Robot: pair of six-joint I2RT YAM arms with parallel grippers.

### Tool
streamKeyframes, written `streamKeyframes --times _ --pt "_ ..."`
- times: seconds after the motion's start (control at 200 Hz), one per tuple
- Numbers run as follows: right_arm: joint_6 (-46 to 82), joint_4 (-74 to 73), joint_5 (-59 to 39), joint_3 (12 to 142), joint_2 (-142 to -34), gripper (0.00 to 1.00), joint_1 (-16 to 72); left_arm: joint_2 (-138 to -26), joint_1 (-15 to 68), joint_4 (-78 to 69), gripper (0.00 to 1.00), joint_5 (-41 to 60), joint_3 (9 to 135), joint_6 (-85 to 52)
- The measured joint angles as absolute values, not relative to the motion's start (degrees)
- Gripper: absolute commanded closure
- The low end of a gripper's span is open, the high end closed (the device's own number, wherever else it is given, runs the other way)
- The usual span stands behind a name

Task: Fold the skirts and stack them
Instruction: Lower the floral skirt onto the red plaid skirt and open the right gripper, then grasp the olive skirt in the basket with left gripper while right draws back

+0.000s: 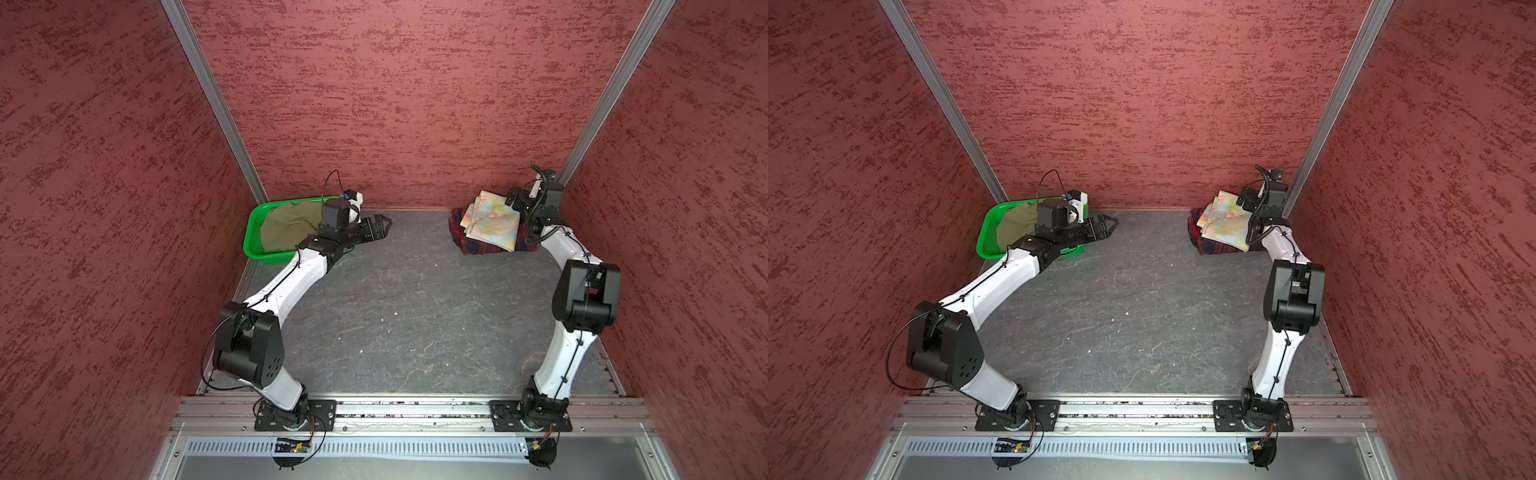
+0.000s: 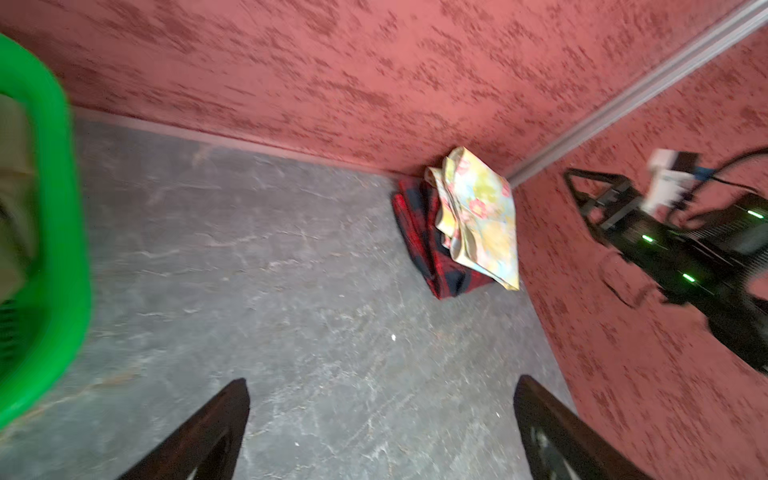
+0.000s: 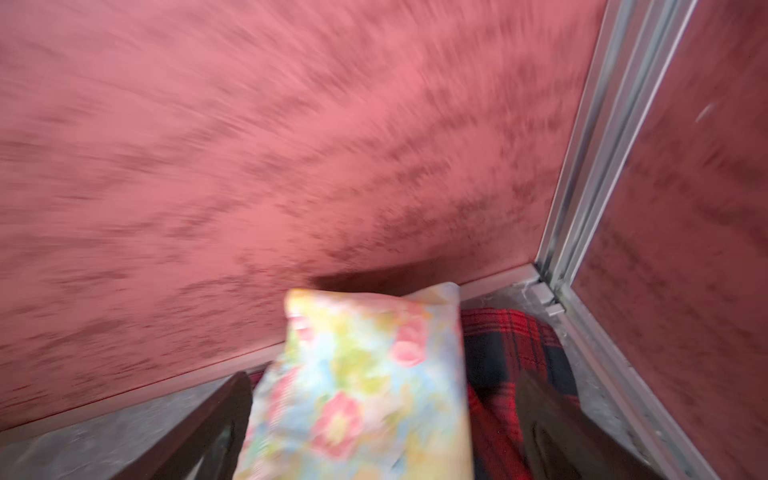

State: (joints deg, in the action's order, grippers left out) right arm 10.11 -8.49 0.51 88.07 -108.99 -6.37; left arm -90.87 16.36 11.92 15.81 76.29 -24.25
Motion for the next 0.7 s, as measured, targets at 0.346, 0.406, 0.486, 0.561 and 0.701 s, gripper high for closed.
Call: streamKeyframes --times 0.346,0.406,0.486,0.561,0.701 --pt "8.3 -18.1 11.9 63.2 -83.5 0.01 14.5 -102.5 7.5 34.7 0.00 0.6 105.3 -19.8" --pt "9.0 -16.7 12.7 59.7 -82.5 0.01 16.8 -105.7 6.4 39.5 0.00 -1.6 109.8 -19.4" --pt "9.8 -13.5 13.6 56.4 -82.3 0.01 19.9 -109.2 5.6 45.1 0.00 -4.1 113.5 -19.0" --pt "10.7 -10.5 13.8 54.0 -82.2 0.02 22.4 -112.7 4.9 50.4 0.00 -5.7 117.2 -18.7" --pt "12.1 -7.1 13.6 50.9 -81.2 0.05 27.0 -118.8 3.6 57.7 0.01 -8.6 124.0 -18.1"
